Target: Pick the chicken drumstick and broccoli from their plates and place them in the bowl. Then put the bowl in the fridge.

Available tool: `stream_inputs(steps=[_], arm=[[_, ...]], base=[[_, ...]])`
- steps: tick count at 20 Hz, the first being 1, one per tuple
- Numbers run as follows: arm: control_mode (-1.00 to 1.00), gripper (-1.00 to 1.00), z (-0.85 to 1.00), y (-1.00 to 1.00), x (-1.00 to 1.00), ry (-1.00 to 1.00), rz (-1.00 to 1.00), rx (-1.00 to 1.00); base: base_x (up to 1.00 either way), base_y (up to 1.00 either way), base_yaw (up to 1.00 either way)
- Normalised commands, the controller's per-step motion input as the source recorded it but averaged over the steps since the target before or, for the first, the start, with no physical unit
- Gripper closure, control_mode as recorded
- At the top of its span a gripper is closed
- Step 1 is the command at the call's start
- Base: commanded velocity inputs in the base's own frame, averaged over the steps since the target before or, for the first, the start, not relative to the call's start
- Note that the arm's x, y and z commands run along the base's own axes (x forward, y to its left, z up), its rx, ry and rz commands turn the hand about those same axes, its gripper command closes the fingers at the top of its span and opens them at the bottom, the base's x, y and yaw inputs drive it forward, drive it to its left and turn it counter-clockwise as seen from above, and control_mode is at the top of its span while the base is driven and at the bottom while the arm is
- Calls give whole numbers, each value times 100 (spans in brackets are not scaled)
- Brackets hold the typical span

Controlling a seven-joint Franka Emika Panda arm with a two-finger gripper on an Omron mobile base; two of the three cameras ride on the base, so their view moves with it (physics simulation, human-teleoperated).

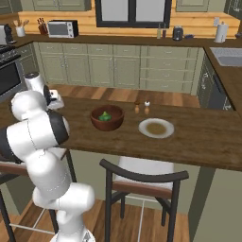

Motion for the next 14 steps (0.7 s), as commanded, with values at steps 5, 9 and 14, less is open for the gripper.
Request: stream_inputs(steps=[5,9,14], arm=[[-100,-100,6,71,30,5,0,0],[-100,-100,1,61,65,21,0,0],[-100,-100,-13,57,52,11,0,0]], base=[[0,0,0],[0,0,0],[0,0,0]])
